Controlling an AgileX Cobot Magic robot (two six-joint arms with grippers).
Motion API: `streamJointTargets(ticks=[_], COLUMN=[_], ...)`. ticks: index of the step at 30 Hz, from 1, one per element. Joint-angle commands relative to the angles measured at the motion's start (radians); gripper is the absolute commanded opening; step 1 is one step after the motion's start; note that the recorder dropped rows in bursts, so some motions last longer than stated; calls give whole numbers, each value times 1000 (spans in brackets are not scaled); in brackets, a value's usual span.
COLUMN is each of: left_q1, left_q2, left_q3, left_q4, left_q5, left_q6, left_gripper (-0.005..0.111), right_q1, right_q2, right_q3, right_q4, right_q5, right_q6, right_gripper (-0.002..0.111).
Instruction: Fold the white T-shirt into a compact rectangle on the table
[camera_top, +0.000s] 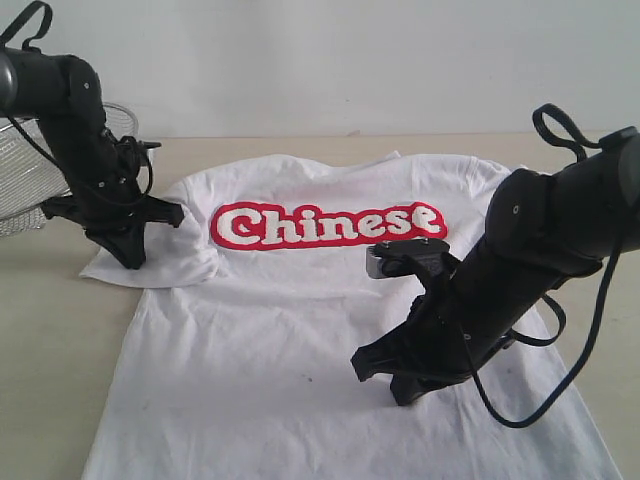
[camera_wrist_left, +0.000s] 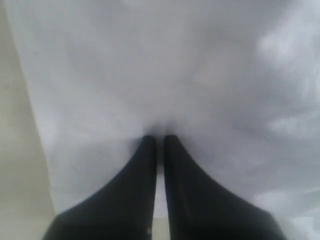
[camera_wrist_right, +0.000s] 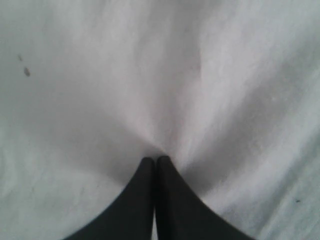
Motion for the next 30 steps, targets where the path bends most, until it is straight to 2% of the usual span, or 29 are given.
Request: streamJointTargets(ticks=[1, 10, 14, 18, 24, 30], left_q1=[4, 31, 39, 39, 35, 23], left_q2=[8, 8, 8, 4, -38, -43], left_q3=[13, 6, -28, -59, -64, -54], left_q4=[183, 246, 260, 168, -84, -121], left_q5=[-51, -187, -188, -146, -36, 29], left_q6=[-66, -83, -123, -116, 33, 40], left_gripper=[5, 5, 5, 5, 5, 5], right_q1=[-3, -3, -3, -3, -3, -3], right_q2=[16, 16, 16, 16, 16, 16], right_q3=[19, 19, 19, 19, 19, 19], right_q4=[-40, -40, -40, -40, -40, -40], right_q5=[-12, -12, -12, -12, -12, -14], right_q6=[-4, -4, -4, -4, -4, -4], right_gripper=[0, 0, 0, 0, 0, 0])
